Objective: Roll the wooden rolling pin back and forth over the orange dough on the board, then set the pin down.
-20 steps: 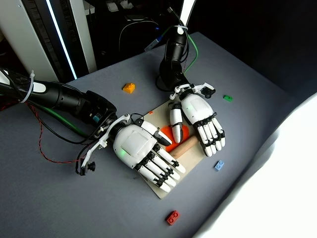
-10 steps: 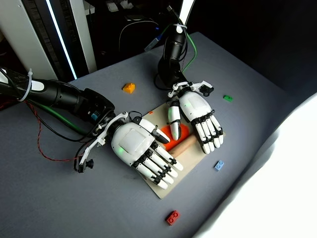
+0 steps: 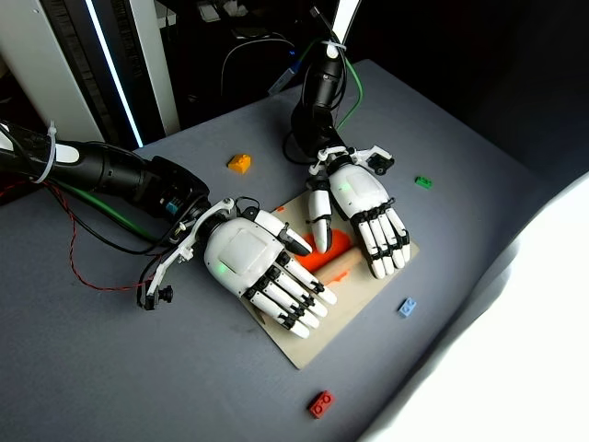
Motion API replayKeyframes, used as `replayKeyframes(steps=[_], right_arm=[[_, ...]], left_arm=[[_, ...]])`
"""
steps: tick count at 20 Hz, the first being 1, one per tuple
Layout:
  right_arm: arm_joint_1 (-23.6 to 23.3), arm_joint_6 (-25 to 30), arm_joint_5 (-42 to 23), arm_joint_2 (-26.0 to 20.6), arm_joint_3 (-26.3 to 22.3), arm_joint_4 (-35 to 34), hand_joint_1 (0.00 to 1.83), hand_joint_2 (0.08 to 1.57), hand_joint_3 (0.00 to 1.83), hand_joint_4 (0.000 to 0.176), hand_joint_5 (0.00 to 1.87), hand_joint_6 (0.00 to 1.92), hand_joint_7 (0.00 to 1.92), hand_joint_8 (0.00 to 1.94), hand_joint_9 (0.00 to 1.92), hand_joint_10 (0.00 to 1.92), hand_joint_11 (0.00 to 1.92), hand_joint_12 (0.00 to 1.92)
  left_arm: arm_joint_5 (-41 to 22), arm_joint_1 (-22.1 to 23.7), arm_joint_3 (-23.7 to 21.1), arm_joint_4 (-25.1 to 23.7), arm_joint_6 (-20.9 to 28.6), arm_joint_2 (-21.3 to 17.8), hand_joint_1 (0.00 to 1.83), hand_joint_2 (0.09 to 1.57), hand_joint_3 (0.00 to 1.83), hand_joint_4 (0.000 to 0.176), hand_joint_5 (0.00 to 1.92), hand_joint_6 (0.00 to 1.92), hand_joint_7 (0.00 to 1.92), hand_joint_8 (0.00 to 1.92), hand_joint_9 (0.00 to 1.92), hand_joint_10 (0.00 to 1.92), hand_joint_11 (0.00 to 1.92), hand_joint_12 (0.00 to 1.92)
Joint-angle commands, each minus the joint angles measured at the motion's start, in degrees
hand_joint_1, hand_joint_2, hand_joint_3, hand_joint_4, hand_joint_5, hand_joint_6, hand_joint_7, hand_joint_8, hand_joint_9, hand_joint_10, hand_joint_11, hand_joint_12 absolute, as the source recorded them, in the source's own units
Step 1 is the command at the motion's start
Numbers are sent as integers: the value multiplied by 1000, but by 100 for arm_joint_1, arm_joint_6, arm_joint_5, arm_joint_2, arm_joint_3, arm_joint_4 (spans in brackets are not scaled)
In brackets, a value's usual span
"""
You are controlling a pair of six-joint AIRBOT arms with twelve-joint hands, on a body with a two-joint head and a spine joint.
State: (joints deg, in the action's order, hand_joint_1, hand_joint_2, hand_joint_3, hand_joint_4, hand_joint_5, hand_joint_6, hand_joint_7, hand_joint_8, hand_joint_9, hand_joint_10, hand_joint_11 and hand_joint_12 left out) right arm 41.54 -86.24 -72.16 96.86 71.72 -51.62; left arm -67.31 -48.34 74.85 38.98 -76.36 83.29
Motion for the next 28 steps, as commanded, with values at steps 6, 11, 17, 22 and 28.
replayKeyframes(steps=[6, 11, 17, 22, 28], right_arm=[[117, 4, 183, 56, -122, 14, 0, 1488, 0, 0, 236, 144, 339, 2, 192, 41, 0, 361], [164, -38, 182, 57, -255, 14, 0, 1489, 1, 0, 220, 141, 355, 2, 220, 49, 0, 536], [201, -49, 182, 56, -326, 14, 0, 1487, 0, 0, 248, 158, 334, 3, 210, 44, 0, 422], [256, -88, 164, 50, -454, 14, 0, 1485, 0, 0, 230, 154, 320, 2, 199, 38, 0, 407], [287, -98, 107, 52, -572, 14, 0, 1492, 1, 0, 238, 168, 347, 4, 221, 48, 0, 473]], left_arm=[[39, -169, -133, 23, -126, -72, 0, 1370, 0, 0, 234, 3, 290, 3, 290, 5, 0, 570], [40, -293, -223, -35, -140, -127, 0, 1371, 0, 0, 214, 0, 286, 4, 284, 5, 0, 544], [34, -363, -284, -139, -134, -146, 0, 1369, 0, 0, 216, 2, 288, 1, 282, 1, 0, 534], [34, -411, -352, -209, -140, -167, 0, 1373, 1, 0, 219, 1, 285, 3, 274, 2, 0, 522], [34, -440, -450, -211, -168, -216, 0, 1373, 1, 0, 217, 0, 309, 3, 304, 7, 0, 567]])
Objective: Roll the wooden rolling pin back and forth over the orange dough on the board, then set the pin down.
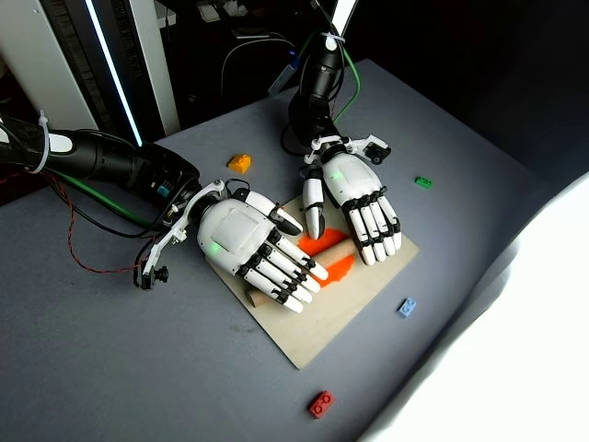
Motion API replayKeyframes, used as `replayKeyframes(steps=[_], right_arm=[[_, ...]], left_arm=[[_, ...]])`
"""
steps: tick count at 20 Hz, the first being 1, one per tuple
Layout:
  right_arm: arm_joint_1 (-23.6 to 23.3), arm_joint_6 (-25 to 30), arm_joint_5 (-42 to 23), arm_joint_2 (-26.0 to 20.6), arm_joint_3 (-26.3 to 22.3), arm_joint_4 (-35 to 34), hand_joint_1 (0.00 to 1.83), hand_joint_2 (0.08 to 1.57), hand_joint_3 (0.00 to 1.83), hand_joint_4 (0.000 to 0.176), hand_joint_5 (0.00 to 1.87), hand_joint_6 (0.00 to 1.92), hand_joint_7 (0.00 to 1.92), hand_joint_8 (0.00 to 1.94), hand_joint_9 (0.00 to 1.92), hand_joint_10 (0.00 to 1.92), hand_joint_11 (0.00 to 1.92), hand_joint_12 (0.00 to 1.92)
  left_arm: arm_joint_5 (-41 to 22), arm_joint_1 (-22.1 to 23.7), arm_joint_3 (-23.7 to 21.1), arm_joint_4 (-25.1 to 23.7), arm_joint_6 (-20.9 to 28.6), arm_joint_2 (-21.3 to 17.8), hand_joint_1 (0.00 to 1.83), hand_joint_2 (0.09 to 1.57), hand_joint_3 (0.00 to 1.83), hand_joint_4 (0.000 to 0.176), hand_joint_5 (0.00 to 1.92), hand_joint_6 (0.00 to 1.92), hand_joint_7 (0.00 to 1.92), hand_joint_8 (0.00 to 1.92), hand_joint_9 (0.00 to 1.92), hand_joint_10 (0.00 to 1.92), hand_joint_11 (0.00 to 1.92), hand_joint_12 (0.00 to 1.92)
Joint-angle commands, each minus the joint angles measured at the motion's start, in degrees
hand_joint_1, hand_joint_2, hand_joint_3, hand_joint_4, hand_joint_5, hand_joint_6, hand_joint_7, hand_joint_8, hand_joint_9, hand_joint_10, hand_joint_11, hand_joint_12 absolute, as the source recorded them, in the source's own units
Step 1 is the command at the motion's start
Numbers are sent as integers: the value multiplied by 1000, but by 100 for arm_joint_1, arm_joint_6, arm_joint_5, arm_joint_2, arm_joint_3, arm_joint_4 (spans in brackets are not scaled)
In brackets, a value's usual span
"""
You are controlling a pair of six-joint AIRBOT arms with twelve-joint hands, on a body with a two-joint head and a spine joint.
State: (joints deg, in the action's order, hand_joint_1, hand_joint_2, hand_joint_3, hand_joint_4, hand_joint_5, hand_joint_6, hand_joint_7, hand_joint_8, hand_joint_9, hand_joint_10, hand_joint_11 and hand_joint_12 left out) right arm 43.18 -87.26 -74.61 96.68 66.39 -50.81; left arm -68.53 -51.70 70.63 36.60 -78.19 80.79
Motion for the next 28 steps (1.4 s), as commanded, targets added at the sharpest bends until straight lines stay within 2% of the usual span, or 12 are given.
replayKeyframes(steps=[1, 3, 5, 7, 9, 13, 14, 21, 23, 28], right_arm=[[131, 1, 339, 69, -63, -67, 0, 1492, 1, 0, 238, 168, 347, 4, 221, 48, 0, 473], [147, -4, 314, 69, -117, -67, 0, 1493, 1, 0, 237, 167, 345, 2, 223, 49, 0, 499], [161, -4, 298, 70, -159, -67, 0, 1494, 1, 0, 216, 157, 313, 2, 196, 37, 0, 377], [171, -4, 269, 70, -200, -67, 0, 1494, 0, 0, 227, 162, 335, 10, 221, 47, 0, 449], [183, -3, 259, 71, -239, -67, 0, 1495, 1, 0, 214, 155, 326, 4, 204, 40, 0, 392], [191, -4, 237, 71, -337, -67, 0, 1493, 0, 0, 224, 149, 356, 10, 234, 50, 0, 535], [191, -10, 230, 71, -359, -67, 0, 1494, 0, 0, 230, 150, 350, 4, 228, 47, 0, 543], [191, -24, 218, 77, -408, -66, 0, 1493, 0, 0, 227, 142, 348, 1, 229, 45, 0, 539], [191, -27, 218, 79, -408, -66, 0, 1499, 2, 0, 229, 143, 342, 1, 214, 38, 0, 438], [188, -32, 193, 82, -420, -65, 0, 1493, 0, 0, 248, 151, 372, 7, 253, 55, 0, 642]], left_arm=[[156, -106, -44, 28, 2, 22, 0, 1373, 1, 0, 217, 0, 309, 3, 304, 7, 0, 567], [157, -110, -80, 28, -27, -6, 0, 1376, 2, 0, 221, 3, 309, 3, 301, 5, 0, 564], [157, -117, -114, 29, -47, -26, 0, 1371, 0, 0, 225, 4, 311, 3, 304, 5, 0, 565], [147, -139, -140, 26, -62, -40, 0, 1375, 0, 0, 220, 2, 305, 2, 300, 3, 0, 576], [115, -171, -158, -29, -63, -56, 0, 1376, 1, 0, 226, 4, 307, 3, 303, 4, 0, 584], [72, -220, -198, -43, -58, -105, 0, 1375, 1, 0, 220, 1, 296, 2, 289, 1, 0, 531], [61, -229, -209, -49, -49, -121, 0, 1371, 0, 0, 228, 3, 318, 5, 307, 5, 0, 587], [37, -292, -375, -66, -71, -253, 0, 1374, 0, 0, 235, 2, 320, 2, 311, 4, 0, 606], [35, -301, -422, -62, -89, -270, 0, 1375, 0, 0, 231, 1, 326, 2, 314, 3, 0, 588], [33, -307, -546, -63, -147, -325, 0, 1378, 1, 0, 213, 0, 286, 0, 301, 0, 0, 598]])
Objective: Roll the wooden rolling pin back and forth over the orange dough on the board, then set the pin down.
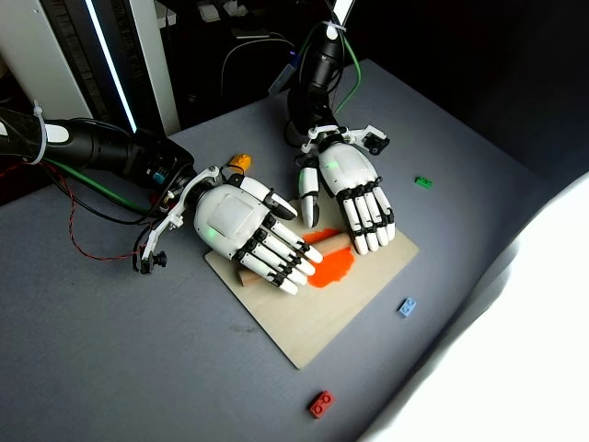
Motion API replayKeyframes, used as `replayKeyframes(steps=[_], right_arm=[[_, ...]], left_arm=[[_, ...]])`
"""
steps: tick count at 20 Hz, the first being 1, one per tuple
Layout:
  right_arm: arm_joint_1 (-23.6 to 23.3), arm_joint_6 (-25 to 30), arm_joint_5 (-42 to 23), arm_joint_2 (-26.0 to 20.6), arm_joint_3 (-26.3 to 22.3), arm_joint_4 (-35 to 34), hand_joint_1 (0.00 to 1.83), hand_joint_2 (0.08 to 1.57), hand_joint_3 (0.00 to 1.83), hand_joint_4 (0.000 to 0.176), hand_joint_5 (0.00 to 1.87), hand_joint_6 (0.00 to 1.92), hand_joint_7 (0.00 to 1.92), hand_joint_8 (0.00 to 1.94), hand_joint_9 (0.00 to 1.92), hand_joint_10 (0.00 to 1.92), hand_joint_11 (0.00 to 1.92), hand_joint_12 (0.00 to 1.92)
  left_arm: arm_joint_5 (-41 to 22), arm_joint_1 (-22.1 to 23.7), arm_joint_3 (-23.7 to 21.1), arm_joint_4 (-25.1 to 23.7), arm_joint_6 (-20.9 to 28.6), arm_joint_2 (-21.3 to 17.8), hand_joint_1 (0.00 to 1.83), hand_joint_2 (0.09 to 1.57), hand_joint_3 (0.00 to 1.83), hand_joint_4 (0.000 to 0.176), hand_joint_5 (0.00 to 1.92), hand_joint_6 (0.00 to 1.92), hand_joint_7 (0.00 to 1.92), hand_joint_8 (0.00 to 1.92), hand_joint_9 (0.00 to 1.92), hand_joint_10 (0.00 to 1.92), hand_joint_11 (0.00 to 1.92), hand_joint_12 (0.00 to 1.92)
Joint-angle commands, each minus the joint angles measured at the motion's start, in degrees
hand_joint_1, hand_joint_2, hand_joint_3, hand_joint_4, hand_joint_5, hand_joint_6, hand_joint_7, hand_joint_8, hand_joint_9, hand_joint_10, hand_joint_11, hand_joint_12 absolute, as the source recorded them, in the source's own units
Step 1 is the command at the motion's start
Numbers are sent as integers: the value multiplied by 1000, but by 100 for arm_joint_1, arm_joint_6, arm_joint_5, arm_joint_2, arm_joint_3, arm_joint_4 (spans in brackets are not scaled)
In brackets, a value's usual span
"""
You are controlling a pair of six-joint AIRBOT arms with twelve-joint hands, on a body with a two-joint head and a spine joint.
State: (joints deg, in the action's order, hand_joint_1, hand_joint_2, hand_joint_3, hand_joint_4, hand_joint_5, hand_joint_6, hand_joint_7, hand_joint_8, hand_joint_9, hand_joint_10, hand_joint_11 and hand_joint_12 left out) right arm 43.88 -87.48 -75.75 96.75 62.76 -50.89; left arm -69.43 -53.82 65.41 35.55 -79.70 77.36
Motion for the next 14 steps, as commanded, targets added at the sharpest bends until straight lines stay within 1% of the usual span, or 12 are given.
replayKeyframes(steps=[1, 2, 4, 8, 9, 10, 14], right_arm=[[119, -12, 305, 75, -62, -56, 0, 1493, 0, 0, 258, 156, 374, 6, 252, 55, 0, 624], [120, -12, 301, 75, -69, -56, 0, 1493, 0, 0, 253, 154, 374, 6, 250, 55, 0, 621], [121, -15, 286, 75, -85, -56, 0, 1494, 0, 0, 256, 158, 366, 1, 236, 49, 0, 549], [128, -16, 281, 76, -110, -56, 0, 1492, 0, 0, 258, 161, 363, 3, 237, 50, 0, 539], [130, -16, 280, 76, -116, -56, 0, 1491, 0, 0, 259, 163, 376, 6, 251, 56, 0, 585], [132, -17, 276, 76, -122, -56, 0, 1490, 0, 0, 253, 163, 360, 4, 232, 47, 0, 534], [133, -23, 263, 76, -138, -55, 0, 1490, 0, 0, 253, 171, 358, 3, 232, 46, 0, 473]], left_arm=[[122, -104, -55, 42, -9, -1, 0, 1385, 2, 0, 220, 3, 293, 3, 302, 1, 0, 582], [122, -114, -79, 42, -13, -22, 0, 1386, 2, 0, 230, 5, 299, 3, 305, 2, 0, 593], [114, -130, -128, 41, -31, -67, 0, 1383, 0, 0, 231, 3, 312, 5, 311, 3, 0, 623], [97, -139, -214, 39, -72, -161, 0, 1384, 1, 0, 230, 2, 307, 1, 298, 1, 0, 574], [89, -149, -230, 38, -72, -170, 0, 1390, 2, 0, 252, 8, 320, 4, 307, 4, 0, 596], [79, -160, -251, 37, -72, -179, 0, 1387, 1, 0, 238, 1, 316, 1, 301, 1, 0, 574], [55, -204, -356, 19, -76, -218, 0, 1385, 0, 0, 220, 0, 299, 1, 294, 2, 0, 559]])
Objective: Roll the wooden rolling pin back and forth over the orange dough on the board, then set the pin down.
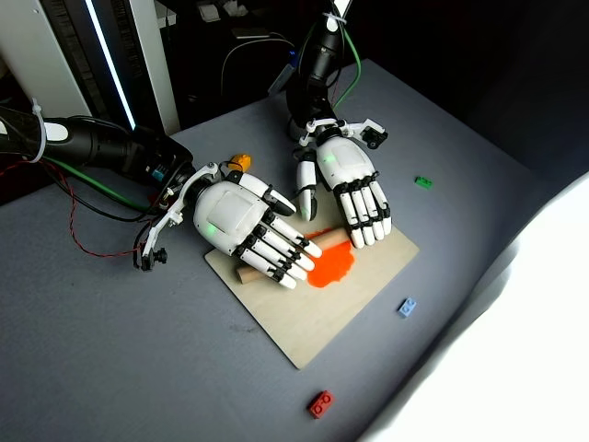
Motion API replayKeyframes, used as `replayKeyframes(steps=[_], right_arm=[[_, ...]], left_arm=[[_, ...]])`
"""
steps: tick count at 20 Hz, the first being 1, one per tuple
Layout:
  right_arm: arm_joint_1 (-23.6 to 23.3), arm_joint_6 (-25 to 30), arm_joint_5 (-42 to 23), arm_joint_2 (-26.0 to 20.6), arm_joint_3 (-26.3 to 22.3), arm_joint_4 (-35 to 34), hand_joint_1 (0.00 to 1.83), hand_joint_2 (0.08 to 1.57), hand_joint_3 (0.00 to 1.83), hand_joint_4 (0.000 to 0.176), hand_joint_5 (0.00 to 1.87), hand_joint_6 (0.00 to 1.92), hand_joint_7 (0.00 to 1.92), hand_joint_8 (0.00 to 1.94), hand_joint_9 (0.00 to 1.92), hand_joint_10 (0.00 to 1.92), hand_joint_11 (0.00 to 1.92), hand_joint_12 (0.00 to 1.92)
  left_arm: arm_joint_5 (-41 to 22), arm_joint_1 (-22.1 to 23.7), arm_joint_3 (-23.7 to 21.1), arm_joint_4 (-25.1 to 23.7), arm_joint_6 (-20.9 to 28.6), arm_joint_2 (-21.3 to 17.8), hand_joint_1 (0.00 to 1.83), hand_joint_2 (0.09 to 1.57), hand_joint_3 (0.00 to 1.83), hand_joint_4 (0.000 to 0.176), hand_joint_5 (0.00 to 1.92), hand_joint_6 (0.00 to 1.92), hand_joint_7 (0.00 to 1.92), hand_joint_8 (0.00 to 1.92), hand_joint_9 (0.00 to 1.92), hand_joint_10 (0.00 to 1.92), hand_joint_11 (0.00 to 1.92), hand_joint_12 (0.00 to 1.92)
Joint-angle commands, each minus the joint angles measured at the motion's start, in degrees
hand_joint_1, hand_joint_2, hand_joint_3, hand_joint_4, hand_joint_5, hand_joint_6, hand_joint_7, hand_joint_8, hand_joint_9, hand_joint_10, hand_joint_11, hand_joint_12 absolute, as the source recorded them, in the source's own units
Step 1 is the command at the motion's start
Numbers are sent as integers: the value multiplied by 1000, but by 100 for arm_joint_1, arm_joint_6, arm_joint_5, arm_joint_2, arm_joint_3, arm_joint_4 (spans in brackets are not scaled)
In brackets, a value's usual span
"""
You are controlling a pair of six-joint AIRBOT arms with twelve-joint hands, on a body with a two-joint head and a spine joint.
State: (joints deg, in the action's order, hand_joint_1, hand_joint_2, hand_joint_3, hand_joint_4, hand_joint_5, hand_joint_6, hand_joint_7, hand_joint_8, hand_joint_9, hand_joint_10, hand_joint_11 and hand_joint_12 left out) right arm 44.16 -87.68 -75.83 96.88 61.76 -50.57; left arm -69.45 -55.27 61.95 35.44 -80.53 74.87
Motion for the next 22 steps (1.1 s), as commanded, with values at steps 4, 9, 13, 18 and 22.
replayKeyframes(steps=[4, 9, 13, 18, 22], right_arm=[[105, -4, 268, 61, -47, -87, 0, 1491, 0, 0, 252, 173, 371, 5, 238, 48, 0, 581], [104, -17, 225, 61, -65, -86, 0, 1490, 0, 0, 260, 181, 377, 4, 243, 50, 0, 583], [104, -26, 198, 58, -120, -86, 0, 1492, 0, 0, 229, 166, 353, 3, 234, 43, 0, 515], [106, -32, 198, 58, -140, -86, 0, 1492, 0, 0, 243, 167, 357, 0, 235, 44, 0, 539], [107, -36, 198, 59, -149, -85, 0, 1491, 0, 0, 242, 165, 335, 0, 216, 35, 0, 434]], left_arm=[[45, -86, -78, -40, 8, 8, 0, 1385, 0, 0, 229, 3, 305, 2, 301, 4, 0, 572], [-1, -161, -159, -51, 12, -35, 0, 1379, 0, 0, 226, 1, 306, 2, 307, 6, 0, 577], [-27, -192, -218, -52, 12, -79, 0, 1381, 0, 0, 225, 1, 302, 2, 304, 4, 0, 557], [-42, -268, -363, -68, 12, -169, 0, 1380, 0, 0, 230, 3, 321, 3, 305, 1, 0, 568], [-60, -299, -428, -90, 12, -205, 0, 1381, 0, 0, 222, 1, 305, 2, 294, 3, 0, 567]])
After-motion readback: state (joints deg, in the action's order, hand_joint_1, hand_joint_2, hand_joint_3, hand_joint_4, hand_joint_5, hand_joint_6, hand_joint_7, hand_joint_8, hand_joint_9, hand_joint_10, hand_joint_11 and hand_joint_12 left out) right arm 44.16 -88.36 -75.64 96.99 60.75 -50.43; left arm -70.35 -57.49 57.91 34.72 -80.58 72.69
